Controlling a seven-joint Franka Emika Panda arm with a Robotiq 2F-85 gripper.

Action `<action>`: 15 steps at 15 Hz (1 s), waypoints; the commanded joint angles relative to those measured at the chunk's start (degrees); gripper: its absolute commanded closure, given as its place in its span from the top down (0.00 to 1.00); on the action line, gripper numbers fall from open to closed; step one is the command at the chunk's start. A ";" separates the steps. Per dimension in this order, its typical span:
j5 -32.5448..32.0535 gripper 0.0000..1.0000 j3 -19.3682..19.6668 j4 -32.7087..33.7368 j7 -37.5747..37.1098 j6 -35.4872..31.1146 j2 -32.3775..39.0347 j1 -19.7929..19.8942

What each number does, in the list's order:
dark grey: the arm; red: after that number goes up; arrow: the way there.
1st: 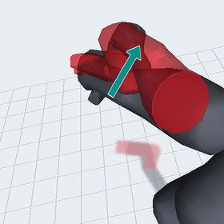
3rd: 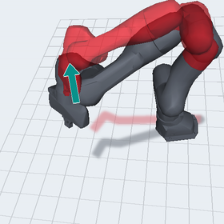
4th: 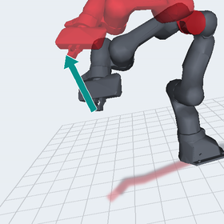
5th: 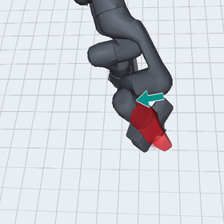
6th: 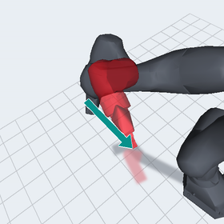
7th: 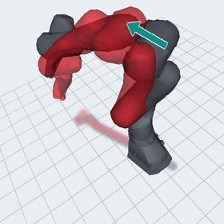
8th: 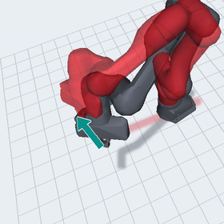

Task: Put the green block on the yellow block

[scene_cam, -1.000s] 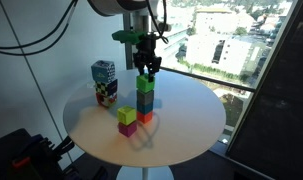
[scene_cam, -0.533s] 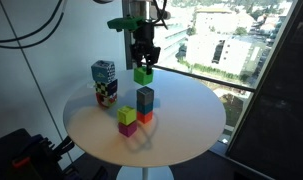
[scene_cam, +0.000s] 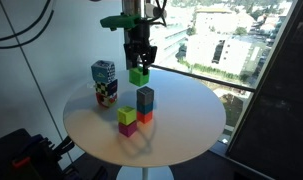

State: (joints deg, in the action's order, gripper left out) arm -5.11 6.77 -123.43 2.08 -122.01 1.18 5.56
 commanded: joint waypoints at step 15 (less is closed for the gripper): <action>-6.16 0.53 -0.31 -8.41 -1.18 -2.69 -5.27 0.37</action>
State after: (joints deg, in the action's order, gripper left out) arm -11.31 6.74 -131.92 0.88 -124.83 -4.08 5.67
